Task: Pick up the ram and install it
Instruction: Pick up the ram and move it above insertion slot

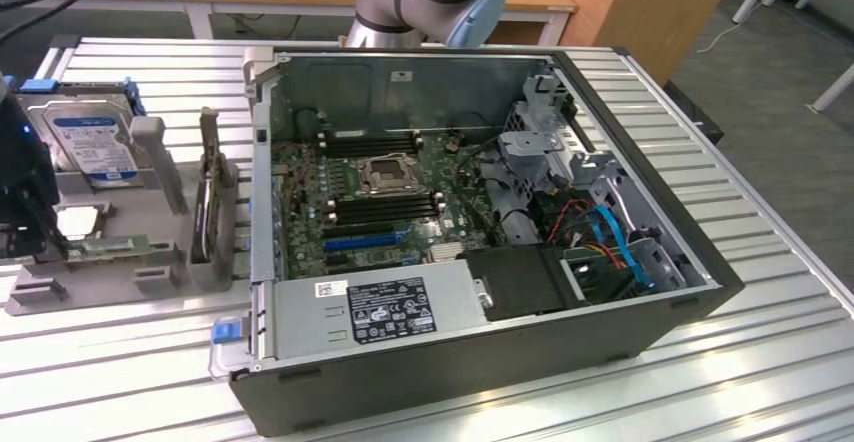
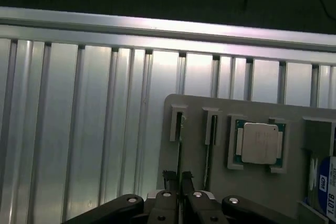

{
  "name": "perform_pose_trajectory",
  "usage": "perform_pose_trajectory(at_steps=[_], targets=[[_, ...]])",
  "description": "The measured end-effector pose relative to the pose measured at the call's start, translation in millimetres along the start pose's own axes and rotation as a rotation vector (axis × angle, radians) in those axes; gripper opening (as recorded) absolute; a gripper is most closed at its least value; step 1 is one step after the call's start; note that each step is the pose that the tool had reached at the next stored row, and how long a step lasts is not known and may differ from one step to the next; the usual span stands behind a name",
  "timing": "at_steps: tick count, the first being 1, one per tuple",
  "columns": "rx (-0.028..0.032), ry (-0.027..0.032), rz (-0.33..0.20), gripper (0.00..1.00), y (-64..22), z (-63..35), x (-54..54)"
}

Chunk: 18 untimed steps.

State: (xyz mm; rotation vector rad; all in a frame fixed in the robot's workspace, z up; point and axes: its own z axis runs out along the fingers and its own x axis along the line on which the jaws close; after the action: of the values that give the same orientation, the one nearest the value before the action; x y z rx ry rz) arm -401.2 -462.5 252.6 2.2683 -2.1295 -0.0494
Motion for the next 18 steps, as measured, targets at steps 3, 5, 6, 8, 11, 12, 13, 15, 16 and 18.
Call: perform_pose_trajectory(at_steps=[3,5,6,8,11,12,13,15,16,18], targets=[[-0.0001,0.0011,-0.028,0.14,0.5,-12.4,0.0],[-0.0001,0.0015,-0.036,0.14,0.7,-21.3,-0.1],[-0.0001,0.0017,-0.041,0.14,0.9,-25.8,-0.1],[-0.0001,0.0020,-0.050,0.14,1.2,-35.1,-0.1],[-0.0001,0.0026,-0.062,0.14,1.6,-48.6,-0.1],[-0.0001,0.0027,-0.065,0.14,1.7,-53.1,-0.1],[-0.0002,0.0029,-0.068,0.14,1.9,-57.6,-0.1],[-0.0001,0.0031,-0.074,0.14,2.2,-66.9,-0.1],[-0.0001,0.0032,-0.077,0.14,2.3,-71.4,-0.1],[-0.0002,0.0035,-0.082,0.14,2.6,-80.4,-0.2]])
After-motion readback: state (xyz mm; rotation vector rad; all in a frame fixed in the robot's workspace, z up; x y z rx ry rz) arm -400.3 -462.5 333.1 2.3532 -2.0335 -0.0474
